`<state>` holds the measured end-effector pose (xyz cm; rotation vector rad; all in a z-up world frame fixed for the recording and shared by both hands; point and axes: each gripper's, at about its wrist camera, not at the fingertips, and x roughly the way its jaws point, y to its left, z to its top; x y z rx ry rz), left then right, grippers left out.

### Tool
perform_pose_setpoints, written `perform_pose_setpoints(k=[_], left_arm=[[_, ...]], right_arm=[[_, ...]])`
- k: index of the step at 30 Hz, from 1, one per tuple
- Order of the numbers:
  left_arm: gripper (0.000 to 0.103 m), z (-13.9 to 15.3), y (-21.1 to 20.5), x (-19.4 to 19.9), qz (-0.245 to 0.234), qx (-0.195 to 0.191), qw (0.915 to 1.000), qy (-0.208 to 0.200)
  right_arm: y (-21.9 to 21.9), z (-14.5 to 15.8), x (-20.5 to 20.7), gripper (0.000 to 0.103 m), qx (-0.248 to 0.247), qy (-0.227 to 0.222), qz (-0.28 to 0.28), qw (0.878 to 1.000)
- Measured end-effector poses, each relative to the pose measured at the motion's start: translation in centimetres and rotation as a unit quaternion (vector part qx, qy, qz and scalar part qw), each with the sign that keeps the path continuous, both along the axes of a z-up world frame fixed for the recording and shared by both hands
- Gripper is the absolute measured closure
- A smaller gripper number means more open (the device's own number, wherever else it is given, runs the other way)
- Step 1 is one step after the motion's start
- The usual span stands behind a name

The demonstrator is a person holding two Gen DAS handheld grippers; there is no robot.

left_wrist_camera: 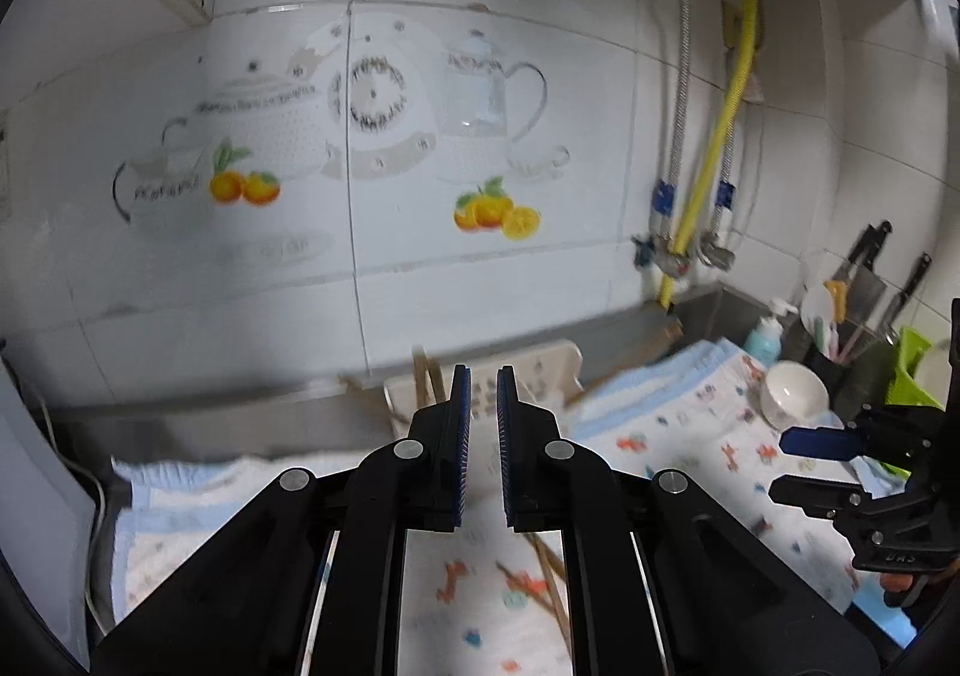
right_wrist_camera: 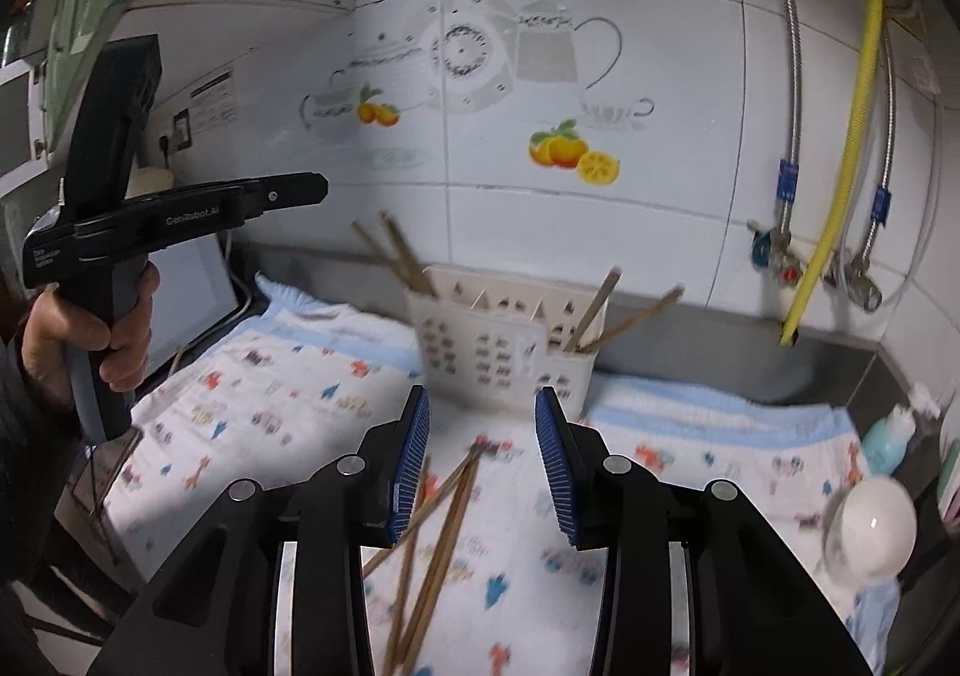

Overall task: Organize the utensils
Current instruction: 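Open the left tool over the holder and return both tools to the pile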

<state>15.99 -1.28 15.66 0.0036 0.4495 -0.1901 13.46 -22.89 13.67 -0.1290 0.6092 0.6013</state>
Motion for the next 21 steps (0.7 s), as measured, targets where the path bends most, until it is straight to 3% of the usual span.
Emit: perform_pose_setpoints(k=[11, 21], left_arm=[[0.094, -8.8, -0.6, -5.4, -0.004, -0.003, 0.9972, 0.075], [0.094, -16.4, -1.1, -8.1, -0.014, -0.034, 0.9876, 0.153]], right_arm=[[-1.1, -7.5, -7.0, 0.068, -0.015, 0.036, -0.025, 0.999], [-0.3, -15.4, -8.5, 0.079, -0.038, 0.109, -0.028, 0.993]])
